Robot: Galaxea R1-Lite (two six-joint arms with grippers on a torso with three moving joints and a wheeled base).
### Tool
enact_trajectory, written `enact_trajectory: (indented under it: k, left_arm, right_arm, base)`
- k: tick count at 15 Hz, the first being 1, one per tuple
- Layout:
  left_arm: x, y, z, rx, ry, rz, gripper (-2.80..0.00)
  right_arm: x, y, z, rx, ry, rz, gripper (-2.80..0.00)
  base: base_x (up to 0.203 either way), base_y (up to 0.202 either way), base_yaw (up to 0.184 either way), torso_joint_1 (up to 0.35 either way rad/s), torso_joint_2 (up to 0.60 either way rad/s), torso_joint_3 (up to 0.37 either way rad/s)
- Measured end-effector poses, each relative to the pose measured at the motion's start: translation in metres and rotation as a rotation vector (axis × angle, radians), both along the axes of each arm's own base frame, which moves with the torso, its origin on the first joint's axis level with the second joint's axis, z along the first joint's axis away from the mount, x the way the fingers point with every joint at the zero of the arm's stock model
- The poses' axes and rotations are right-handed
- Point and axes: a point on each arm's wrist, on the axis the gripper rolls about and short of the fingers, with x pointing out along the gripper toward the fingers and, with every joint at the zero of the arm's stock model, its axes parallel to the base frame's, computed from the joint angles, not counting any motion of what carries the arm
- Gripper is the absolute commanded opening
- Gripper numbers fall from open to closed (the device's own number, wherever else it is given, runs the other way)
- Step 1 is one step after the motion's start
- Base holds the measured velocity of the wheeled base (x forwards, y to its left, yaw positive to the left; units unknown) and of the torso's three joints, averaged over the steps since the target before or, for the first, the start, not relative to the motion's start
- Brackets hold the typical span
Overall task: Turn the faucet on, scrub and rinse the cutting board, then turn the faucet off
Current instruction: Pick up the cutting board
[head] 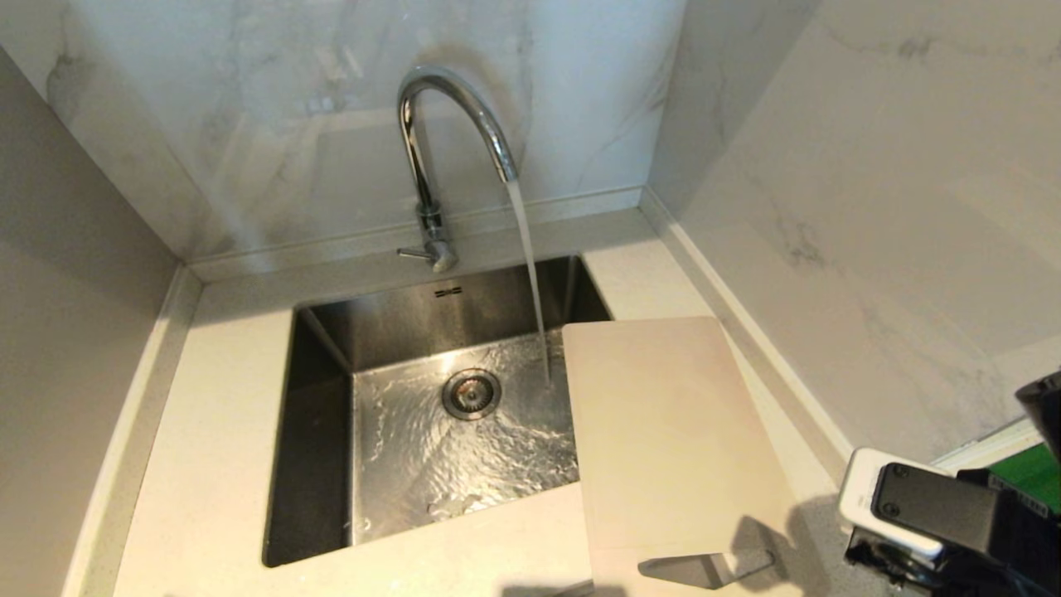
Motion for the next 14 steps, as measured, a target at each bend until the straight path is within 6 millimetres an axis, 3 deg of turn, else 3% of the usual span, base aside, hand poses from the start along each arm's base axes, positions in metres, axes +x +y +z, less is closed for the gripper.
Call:
enact_trajectory:
  k: [5,14]
  left_arm:
    - [0.0,0.0,0.0,0.0,0.0,0.0,-2.8]
    - [0.0,0.0,0.0,-0.001,0.0,0.0,-2.8]
  right_arm:
    - [0.006,0.013,-0.028,-0.196,0.093,0.062,-2.8]
    - [0.022,0.042,-0.046,-0.415,0.119,0.168,-2.8]
  base:
    - [0.0,0.0,0.0,0.0,0.0,0.0]
    - [0.0,0.0,0.0,0.0,0.0,0.0]
